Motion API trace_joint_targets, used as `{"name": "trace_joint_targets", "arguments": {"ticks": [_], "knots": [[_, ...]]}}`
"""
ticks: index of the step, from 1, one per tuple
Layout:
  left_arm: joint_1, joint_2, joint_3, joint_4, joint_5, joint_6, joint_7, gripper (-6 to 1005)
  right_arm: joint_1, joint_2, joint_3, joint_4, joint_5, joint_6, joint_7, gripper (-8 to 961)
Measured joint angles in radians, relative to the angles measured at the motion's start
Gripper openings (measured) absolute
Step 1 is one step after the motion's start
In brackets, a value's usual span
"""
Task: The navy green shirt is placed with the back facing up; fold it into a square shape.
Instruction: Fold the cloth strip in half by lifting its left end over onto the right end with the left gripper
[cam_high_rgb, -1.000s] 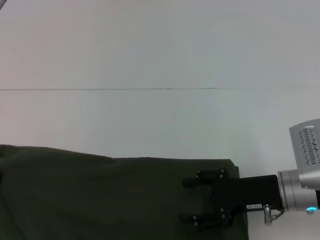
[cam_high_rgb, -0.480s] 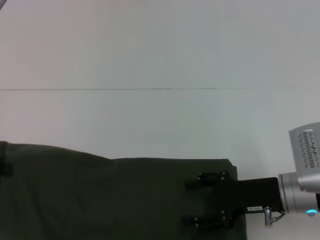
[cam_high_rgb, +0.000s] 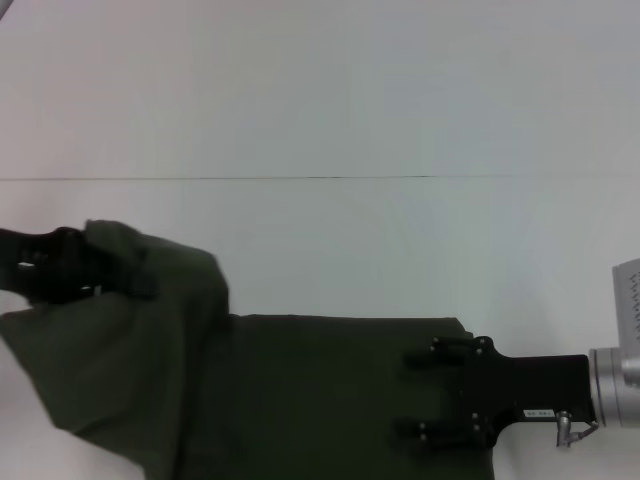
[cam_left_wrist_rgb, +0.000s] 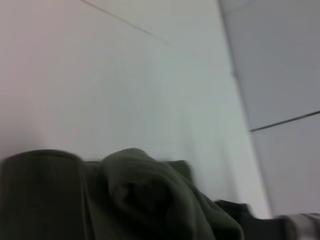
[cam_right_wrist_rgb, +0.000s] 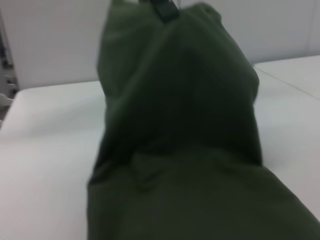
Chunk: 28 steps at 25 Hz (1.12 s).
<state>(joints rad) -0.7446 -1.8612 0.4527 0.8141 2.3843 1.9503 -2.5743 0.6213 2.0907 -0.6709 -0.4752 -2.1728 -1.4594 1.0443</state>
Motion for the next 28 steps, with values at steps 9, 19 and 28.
{"name": "trace_joint_targets", "arguments": {"ticks": [9,19,28], "knots": [[-0.048,-0.126,0.006,-0.063,-0.137,-0.012,-0.016,117,-0.047,-0.002,0.047,-0.042,0.002,0.012,-0.005,861],[-0.052,-0.208,0.041,-0.131,-0.142,-0.128,-0.017,116,-0.097,-0.005,0.064,-0.106,0.002,-0.012,0.003,862],[-0.047,-0.240,0.045,-0.223,-0.191,-0.216,-0.001,116,-0.118,-0.017,0.111,-0.109,0.002,-0.033,0.003,861]]}}
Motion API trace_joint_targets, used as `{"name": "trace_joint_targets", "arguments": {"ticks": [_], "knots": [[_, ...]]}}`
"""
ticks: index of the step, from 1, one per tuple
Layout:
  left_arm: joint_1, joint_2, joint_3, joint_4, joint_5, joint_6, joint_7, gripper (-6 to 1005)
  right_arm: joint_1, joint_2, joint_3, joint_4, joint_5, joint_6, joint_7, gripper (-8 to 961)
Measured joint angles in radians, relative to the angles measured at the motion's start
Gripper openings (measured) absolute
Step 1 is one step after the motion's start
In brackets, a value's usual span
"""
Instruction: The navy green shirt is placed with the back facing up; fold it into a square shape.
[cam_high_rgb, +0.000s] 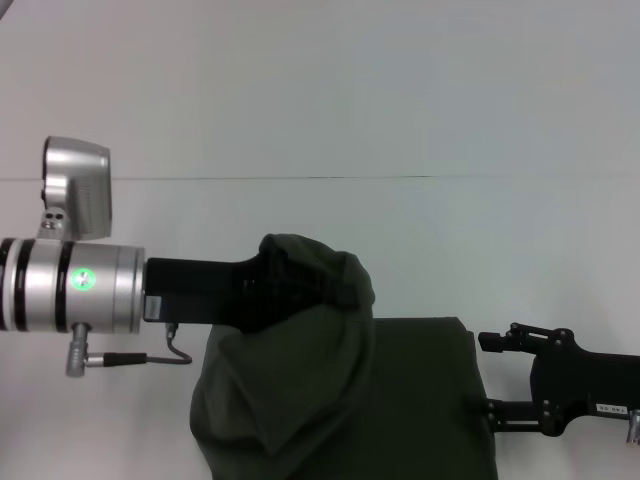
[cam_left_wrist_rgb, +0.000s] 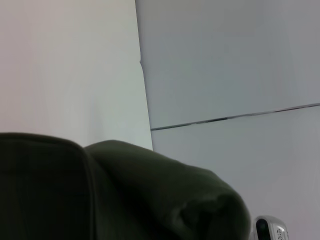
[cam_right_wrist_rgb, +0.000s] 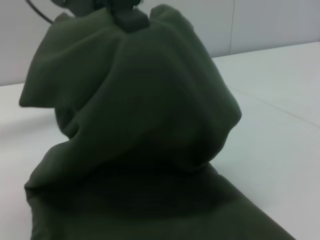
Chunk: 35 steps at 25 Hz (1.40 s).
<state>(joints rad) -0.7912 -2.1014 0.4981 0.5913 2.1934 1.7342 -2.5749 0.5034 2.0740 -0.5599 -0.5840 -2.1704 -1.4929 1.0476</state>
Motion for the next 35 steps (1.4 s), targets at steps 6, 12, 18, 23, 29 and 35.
{"name": "trace_joint_targets", "arguments": {"ticks": [6,12,18,23,29,35], "knots": [[0.005,-0.026,0.000,-0.016,-0.001,-0.027,0.036,116,-0.003,-0.002,0.021,-0.011,0.000,-0.012,0.000,862],[0.015,-0.046,-0.002,-0.020,-0.002,-0.042,0.072,117,-0.003,-0.002,0.032,-0.011,0.000,-0.017,0.000,862],[0.037,-0.043,-0.008,-0.079,-0.087,-0.050,0.138,117,-0.004,-0.002,0.041,-0.011,0.000,-0.018,0.000,861],[0.057,-0.037,-0.007,-0.085,-0.105,-0.058,0.142,321,-0.008,-0.002,0.041,-0.011,0.000,-0.027,0.000,861],[0.101,-0.009,-0.010,-0.075,-0.161,-0.027,0.181,606,-0.057,-0.009,0.060,-0.072,0.001,-0.064,0.026,861],[0.161,0.040,-0.010,-0.073,-0.271,0.073,0.376,794,-0.093,-0.025,0.144,-0.151,0.000,-0.154,0.130,862]]}}
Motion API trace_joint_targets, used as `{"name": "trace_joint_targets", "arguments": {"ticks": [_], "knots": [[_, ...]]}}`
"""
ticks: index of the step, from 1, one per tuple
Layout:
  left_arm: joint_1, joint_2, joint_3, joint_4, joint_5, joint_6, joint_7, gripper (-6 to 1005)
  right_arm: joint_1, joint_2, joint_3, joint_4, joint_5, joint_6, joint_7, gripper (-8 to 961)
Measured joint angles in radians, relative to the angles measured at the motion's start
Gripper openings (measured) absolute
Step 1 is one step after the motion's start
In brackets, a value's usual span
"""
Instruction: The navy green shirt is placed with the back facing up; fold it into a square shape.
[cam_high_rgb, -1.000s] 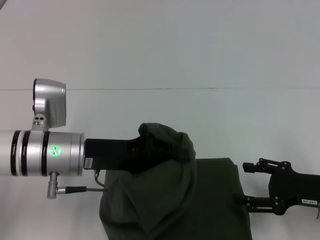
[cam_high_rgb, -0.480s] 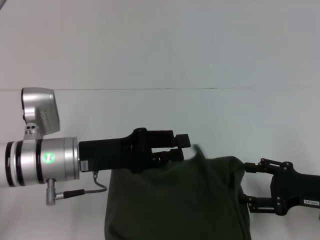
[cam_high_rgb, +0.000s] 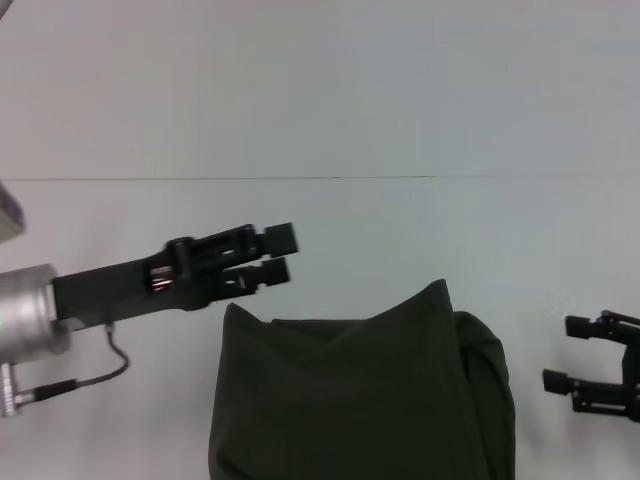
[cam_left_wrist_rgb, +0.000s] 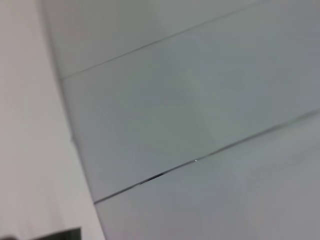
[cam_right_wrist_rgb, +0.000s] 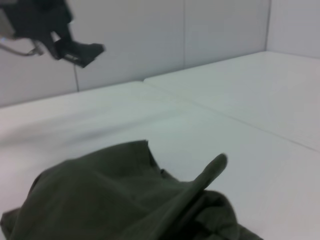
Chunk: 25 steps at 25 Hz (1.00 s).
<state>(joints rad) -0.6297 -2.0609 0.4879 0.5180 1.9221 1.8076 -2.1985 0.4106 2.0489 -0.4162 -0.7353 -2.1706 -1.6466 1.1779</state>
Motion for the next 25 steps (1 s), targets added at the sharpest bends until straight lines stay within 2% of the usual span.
{"name": "trace_joint_targets", "arguments": {"ticks": [4,7,11,16,18,21,25], "knots": [[0.044,0.049,0.024,-0.005,0.001,0.074,0.141,854,0.027,-0.013,0.002,-0.063,-0.001,-0.089,0.238,860],[0.080,0.066,0.061,-0.003,0.010,0.117,0.265,900,0.064,-0.006,-0.002,-0.137,-0.004,-0.181,0.385,859],[0.136,0.067,0.113,0.022,0.014,0.151,0.420,943,0.114,-0.001,-0.055,-0.237,-0.008,-0.234,0.641,858],[0.205,0.062,0.140,0.086,0.095,0.151,0.623,963,0.173,-0.036,-0.215,-0.251,-0.046,-0.184,1.004,857],[0.217,0.058,0.138,0.105,0.162,0.144,0.712,963,0.227,-0.045,-0.289,-0.249,-0.114,-0.157,1.167,856],[0.228,0.052,0.134,0.111,0.220,0.134,0.802,963,0.266,-0.043,-0.307,-0.250,-0.148,-0.163,1.243,855],[0.249,0.043,0.135,0.120,0.230,0.129,0.890,963,0.312,-0.035,-0.316,-0.261,-0.177,-0.150,1.356,849]]}}
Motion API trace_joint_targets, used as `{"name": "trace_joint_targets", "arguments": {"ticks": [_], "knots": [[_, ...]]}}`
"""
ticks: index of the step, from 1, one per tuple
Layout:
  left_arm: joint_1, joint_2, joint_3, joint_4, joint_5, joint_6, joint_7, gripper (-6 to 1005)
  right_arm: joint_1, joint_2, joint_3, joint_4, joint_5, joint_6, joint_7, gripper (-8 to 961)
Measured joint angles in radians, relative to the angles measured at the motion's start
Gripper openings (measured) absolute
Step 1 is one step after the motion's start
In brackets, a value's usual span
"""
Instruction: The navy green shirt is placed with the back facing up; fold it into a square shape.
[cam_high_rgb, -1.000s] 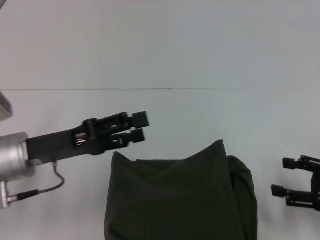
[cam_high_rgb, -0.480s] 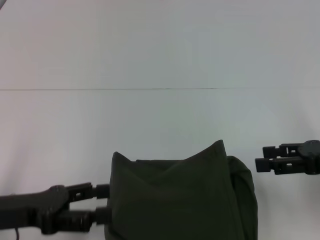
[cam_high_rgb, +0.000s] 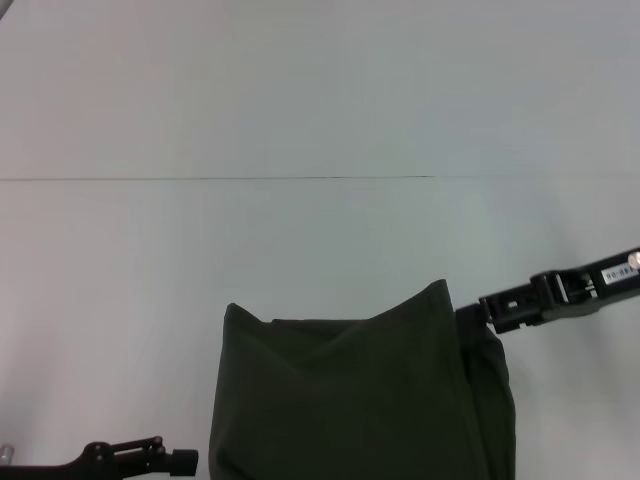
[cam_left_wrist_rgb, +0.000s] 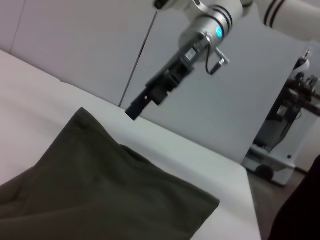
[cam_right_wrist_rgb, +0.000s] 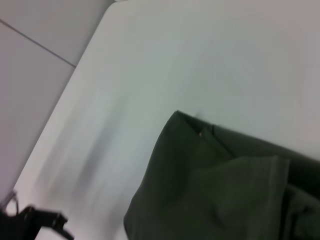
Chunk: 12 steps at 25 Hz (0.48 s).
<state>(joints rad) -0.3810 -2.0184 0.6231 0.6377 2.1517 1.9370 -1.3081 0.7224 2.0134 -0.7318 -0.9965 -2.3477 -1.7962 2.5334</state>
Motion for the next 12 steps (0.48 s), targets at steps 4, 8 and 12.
{"name": "trace_joint_targets", "arguments": {"ticks": [4,8,12], "knots": [[0.035,-0.017,0.004,0.033,0.004,-0.051,0.062,963,0.036,-0.008,-0.021,0.024,-0.030,0.075,0.076,843],[0.047,-0.034,0.005,0.046,0.029,-0.088,0.078,963,0.074,-0.025,-0.038,0.079,-0.062,0.134,0.121,837],[0.050,-0.059,0.006,0.048,0.039,-0.111,0.079,964,0.089,-0.028,-0.056,0.105,-0.069,0.153,0.149,831]]}}
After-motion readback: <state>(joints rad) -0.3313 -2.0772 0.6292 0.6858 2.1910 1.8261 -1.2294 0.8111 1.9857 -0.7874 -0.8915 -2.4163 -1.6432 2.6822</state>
